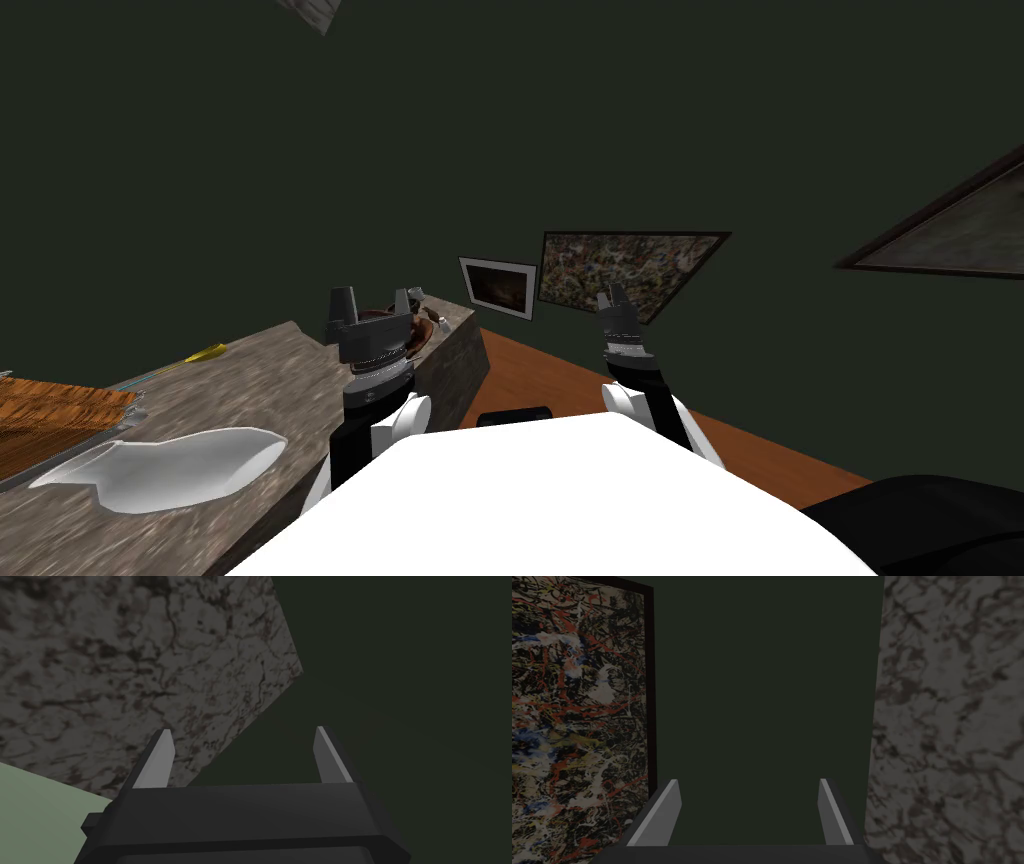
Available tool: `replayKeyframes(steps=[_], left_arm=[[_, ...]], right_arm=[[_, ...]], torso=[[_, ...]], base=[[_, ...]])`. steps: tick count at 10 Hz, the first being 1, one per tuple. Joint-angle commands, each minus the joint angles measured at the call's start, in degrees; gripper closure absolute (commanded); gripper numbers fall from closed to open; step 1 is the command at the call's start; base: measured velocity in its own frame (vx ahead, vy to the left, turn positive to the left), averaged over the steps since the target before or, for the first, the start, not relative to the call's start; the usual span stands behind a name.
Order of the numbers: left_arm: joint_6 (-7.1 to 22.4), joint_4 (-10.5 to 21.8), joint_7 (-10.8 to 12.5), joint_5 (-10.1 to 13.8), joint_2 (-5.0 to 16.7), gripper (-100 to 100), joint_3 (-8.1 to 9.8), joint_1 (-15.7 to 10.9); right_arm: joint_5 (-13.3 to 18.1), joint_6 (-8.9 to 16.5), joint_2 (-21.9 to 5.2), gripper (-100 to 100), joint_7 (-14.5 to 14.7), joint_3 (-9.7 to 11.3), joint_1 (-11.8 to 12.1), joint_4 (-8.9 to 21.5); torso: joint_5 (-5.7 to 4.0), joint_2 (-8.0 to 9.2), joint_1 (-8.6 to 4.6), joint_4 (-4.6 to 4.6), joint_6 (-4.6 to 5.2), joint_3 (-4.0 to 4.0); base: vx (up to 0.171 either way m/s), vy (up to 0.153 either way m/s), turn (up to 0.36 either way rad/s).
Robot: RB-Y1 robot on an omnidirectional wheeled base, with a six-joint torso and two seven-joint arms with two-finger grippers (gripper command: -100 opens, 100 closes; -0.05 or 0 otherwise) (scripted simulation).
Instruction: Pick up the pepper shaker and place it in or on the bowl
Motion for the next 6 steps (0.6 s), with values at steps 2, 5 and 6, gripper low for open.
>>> replayKeyframes(steps=[2, 5, 6], left_arm=[[0.5, 1.6, 1.3, 3.1, 3.3, -100, 0.73, 0.2], [1.3, 3.9, 3.4, 7.9, 5.6, -100, 1.82, 0.4], [1.5, 4.8, 4.1, 9.4, 6.3, -100, 2.23, 0.5]], right_arm=[[0.0, 0.0, 0.0, 0, 0.0, 0.0, 0.0, 0.0], [0.0, 0.0, 0.0, 0, 0.0, 0.0, 0.0, 0.0], [0.0, 0.0, 0.0, 0, 0.0, 0.0, 0.0, 0.0]], torso=[[-0.02, -0.04, -0.13, -0.01, -0.01, -0.02], [-0.12, -0.17, -0.56, -0.04, -0.01, -0.1], [-0.14, -0.14, -0.63, -0.03, 0.0, -0.08]], base=[[0.024, -0.081, 0.067], [0.04, -0.152, 0.071], [0.033, -0.186, 0.08]])
